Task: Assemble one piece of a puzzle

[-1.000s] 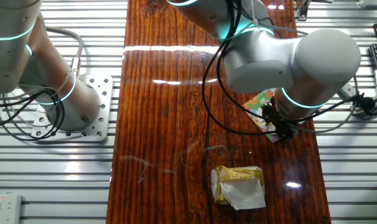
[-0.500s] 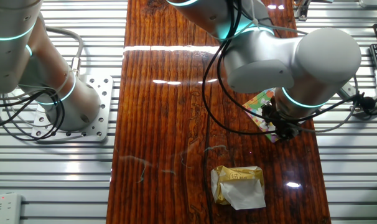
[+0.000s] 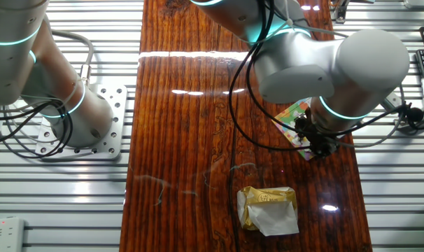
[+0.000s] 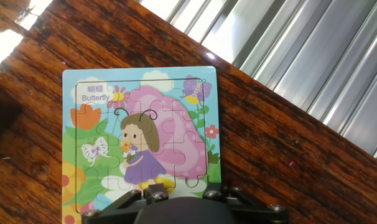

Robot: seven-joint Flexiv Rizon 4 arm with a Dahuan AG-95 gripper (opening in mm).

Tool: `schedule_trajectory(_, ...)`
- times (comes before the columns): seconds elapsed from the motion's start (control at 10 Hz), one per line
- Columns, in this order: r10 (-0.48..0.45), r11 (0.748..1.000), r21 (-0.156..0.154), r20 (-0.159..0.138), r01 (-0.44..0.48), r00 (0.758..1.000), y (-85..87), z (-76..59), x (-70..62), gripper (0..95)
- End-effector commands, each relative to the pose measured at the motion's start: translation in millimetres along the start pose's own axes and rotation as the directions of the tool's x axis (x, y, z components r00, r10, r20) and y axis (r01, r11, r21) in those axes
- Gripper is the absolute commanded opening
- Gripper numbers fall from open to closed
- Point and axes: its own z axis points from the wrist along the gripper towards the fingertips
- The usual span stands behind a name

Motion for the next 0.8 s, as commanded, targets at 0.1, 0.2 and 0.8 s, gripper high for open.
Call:
schedule_trajectory(0.1, -0.001, 1.000, -0.001, -0.003, 0.001, 1.000, 0.3, -1.1, 0.6, 38.0)
schedule_trajectory(0.2, -0.003, 1.000, 0.003, -0.006, 0.003, 1.000, 0.3, -1.7, 0.5, 38.0)
schedule_trajectory(0.8, 0.008, 1.000, 0.003, -0.016, -0.008, 1.000, 1.1, -7.5, 0.3, 38.0)
